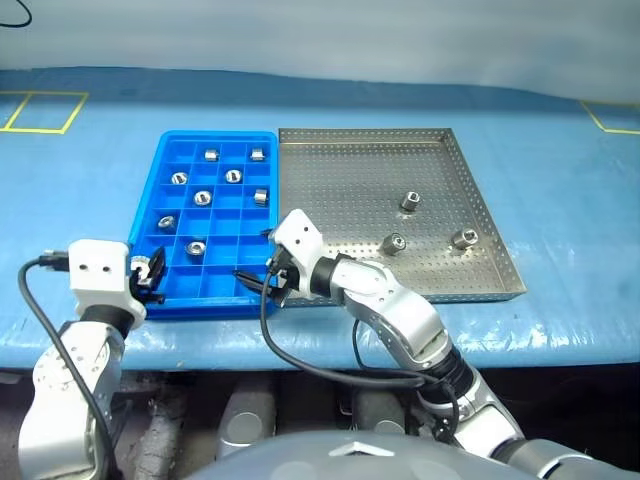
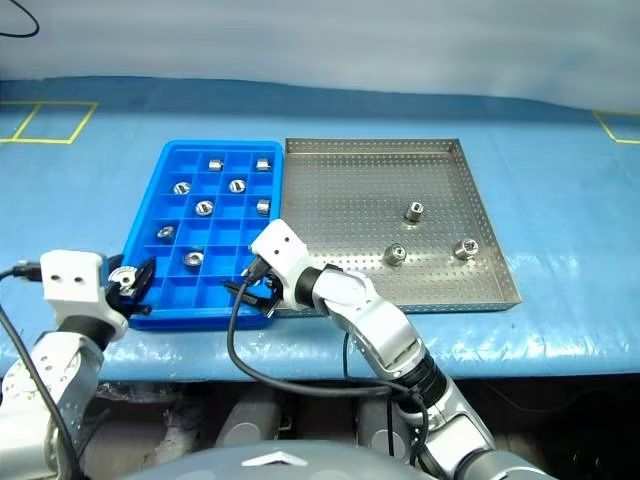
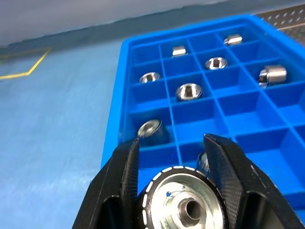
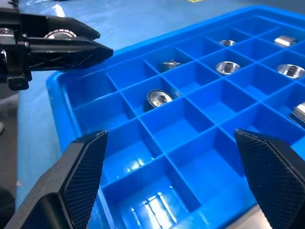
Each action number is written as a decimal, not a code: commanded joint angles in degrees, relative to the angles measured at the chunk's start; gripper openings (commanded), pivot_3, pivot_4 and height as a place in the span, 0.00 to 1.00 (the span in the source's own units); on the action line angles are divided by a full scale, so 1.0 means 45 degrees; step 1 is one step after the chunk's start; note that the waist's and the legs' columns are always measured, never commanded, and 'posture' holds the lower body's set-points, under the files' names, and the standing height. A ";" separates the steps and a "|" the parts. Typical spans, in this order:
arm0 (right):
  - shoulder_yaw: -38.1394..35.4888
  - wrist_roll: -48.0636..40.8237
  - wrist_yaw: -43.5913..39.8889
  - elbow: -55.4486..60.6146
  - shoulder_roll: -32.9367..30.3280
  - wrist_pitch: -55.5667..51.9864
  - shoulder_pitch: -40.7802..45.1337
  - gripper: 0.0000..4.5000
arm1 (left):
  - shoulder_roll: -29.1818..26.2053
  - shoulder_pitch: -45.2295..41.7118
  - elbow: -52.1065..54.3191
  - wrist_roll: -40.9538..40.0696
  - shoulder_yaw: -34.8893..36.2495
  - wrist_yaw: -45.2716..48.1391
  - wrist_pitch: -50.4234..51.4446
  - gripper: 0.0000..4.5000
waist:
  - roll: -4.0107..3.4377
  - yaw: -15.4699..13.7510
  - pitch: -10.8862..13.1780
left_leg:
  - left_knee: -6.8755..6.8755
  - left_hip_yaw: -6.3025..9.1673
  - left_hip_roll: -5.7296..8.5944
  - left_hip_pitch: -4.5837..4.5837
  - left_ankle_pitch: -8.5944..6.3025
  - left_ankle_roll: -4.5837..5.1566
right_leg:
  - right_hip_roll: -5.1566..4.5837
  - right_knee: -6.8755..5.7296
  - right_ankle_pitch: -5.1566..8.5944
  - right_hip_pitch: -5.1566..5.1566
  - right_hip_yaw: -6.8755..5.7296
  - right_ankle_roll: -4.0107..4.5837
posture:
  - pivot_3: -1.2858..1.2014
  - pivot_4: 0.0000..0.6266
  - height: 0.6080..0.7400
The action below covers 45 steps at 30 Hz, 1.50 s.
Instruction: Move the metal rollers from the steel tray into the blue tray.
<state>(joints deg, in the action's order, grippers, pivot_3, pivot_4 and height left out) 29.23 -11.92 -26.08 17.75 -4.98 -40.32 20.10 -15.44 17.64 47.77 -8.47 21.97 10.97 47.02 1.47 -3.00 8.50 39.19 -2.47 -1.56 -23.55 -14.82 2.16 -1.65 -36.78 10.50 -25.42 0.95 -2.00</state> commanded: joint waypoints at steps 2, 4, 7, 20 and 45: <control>-0.0002 -0.0034 -0.0245 0.0108 0.0101 0.0363 0.0166 1.00 | 0.0321 0.0239 0.0134 0.0165 0.0125 -0.0368 -0.0806 0.42 | -0.0002 -0.0140 0.0001 | 0.0001 0.0007 0.0000 0.0003 0.0000 -0.0002 | -0.0002 0.0002 0.0003 0.0001 -0.0010 0.0002 | 0.62 0.24 1.00; -0.0023 -0.0014 -0.0208 0.0171 0.0084 0.0335 0.0085 1.00 | 0.0308 0.0319 -0.0288 0.0220 0.0142 -0.0319 -0.1175 0.42 | -0.0004 -0.0191 0.0002 | 0.0001 0.0007 -0.0001 0.0002 -0.0001 -0.0003 | -0.0006 0.0005 0.0004 -0.0002 -0.0015 0.0004 | 0.62 0.24 1.00; -0.0101 0.0002 -0.0090 0.0326 0.0061 0.0257 -0.0060 1.00 | 0.0319 0.0105 -0.0914 0.0162 0.0260 -0.0328 -0.1622 0.42 | -0.0008 -0.0245 0.0005 | -0.0006 0.0014 -0.0004 -0.0002 -0.0002 -0.0005 | -0.0006 0.0004 0.0013 -0.0005 -0.0032 0.0019 | 0.62 0.24 1.00; -0.0498 -0.0015 0.0626 0.0939 0.0003 -0.0058 -0.0649 1.00 | 0.0054 -0.1169 -0.2224 -0.0438 -0.0192 0.0067 -0.1714 0.42 | -0.0009 -0.0106 0.0006 | -0.0008 0.0034 -0.0006 -0.0015 -0.0003 -0.0009 | -0.0006 0.0008 0.0021 -0.0004 -0.0055 0.0031 | 0.58 0.24 1.00; -0.4910 0.1117 0.4320 0.2121 -0.0688 -0.2435 -0.2242 1.00 | -0.0609 -0.5188 -0.4859 -0.0968 -0.7839 0.4030 -0.3911 1.00 | -0.0027 0.1504 0.0009 | -0.0031 -0.0008 -0.0011 -0.0009 -0.0005 -0.0006 | 0.0061 -0.0011 0.0027 -0.0028 0.0011 0.0057 | 0.46 0.24 1.00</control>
<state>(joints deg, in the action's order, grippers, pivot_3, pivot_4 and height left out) 7.95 -7.08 -7.36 26.48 -8.66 -51.04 9.88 -17.57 -5.56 25.14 -12.20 -12.52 27.20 30.95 1.35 3.77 8.54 39.04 -2.51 -1.63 -23.57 -14.84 2.14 -1.35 -36.85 10.64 -25.54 1.00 -1.75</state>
